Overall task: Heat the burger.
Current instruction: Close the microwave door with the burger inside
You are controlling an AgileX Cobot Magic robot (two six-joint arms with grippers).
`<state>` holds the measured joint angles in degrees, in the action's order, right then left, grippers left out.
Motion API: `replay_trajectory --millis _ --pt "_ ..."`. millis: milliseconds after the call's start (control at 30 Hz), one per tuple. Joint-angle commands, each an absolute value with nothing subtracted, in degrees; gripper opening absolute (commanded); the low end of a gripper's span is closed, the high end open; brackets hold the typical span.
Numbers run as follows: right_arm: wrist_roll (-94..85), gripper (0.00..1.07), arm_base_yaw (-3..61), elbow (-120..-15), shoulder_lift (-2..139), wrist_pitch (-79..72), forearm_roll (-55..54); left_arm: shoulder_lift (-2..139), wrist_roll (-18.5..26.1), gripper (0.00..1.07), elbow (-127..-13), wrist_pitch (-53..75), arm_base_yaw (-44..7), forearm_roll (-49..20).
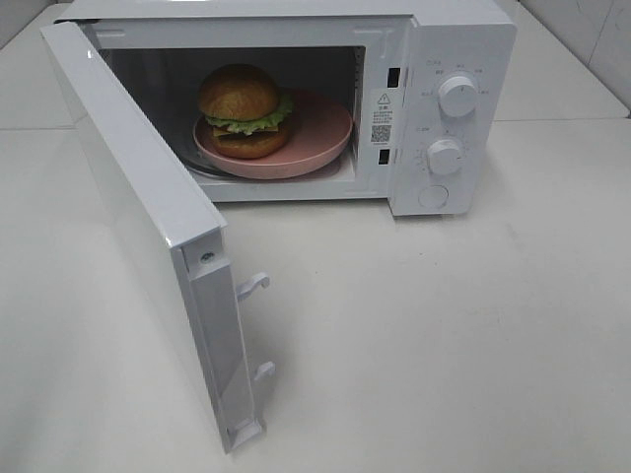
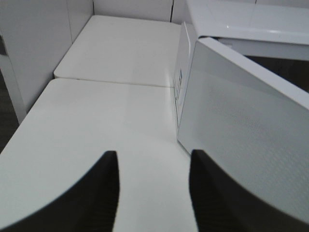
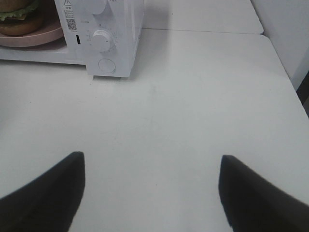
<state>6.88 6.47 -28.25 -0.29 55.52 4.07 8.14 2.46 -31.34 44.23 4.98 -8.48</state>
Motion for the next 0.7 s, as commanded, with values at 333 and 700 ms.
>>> replay_trajectory --millis 333,700 --pt "7.28 0.73 6.13 -28.19 -1.83 55.00 4.07 26.07 4.13 0.00 -28.25 14.95 5.04 -7.68" --pt "7.28 0.73 6.13 -28.19 -1.83 55.00 4.07 36.96 5.04 0.00 -16.84 -15.53 5.04 -7.51"
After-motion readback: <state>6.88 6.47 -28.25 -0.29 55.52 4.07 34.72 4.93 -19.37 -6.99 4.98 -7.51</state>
